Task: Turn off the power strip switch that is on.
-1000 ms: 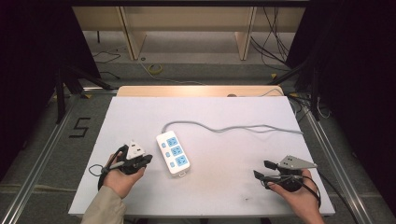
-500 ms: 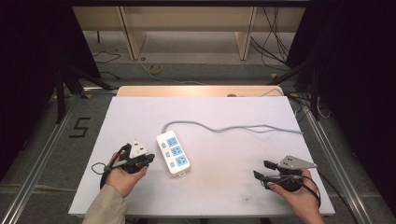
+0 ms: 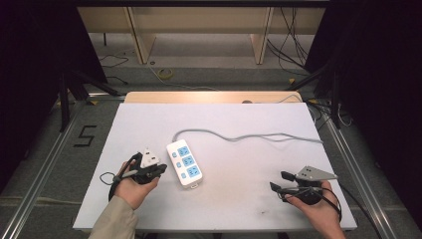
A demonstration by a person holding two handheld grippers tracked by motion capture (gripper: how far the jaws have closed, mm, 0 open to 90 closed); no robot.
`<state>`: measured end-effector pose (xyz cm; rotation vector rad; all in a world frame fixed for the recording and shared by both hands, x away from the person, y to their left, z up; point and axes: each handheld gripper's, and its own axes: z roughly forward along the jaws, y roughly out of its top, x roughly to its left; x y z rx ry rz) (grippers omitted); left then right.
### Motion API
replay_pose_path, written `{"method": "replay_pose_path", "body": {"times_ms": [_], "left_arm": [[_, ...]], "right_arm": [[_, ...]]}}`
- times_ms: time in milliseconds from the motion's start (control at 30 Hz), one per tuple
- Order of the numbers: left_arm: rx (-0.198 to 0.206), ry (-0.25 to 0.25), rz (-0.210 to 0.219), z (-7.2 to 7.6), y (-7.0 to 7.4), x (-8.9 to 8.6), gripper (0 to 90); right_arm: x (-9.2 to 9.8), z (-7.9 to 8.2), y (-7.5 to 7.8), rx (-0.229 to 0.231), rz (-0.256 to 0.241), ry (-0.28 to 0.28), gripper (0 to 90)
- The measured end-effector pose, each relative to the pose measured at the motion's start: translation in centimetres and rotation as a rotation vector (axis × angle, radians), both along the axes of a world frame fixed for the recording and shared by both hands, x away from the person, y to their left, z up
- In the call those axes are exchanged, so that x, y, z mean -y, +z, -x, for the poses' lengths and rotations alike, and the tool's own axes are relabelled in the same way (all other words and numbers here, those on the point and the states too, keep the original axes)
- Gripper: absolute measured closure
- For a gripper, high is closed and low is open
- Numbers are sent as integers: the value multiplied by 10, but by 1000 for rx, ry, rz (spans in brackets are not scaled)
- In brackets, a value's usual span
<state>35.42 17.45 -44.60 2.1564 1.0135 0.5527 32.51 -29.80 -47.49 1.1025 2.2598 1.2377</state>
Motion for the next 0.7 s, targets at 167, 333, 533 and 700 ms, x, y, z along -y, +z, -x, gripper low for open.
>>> {"method": "replay_pose_path", "body": {"times_ms": [167,333,533,700], "left_arm": [[-3,-3,-2,-1,0,1,897],[-10,-8,-8,-1,1,4,898],[-10,-11,-14,-2,1,5,898],[-13,-12,-15,-2,2,6,898]], "right_arm": [[0,0,0,-1,-1,2,387],[-1,0,0,-2,0,3,386],[-1,1,0,-3,3,3,386],[-1,1,0,-3,6,4,386]]}}
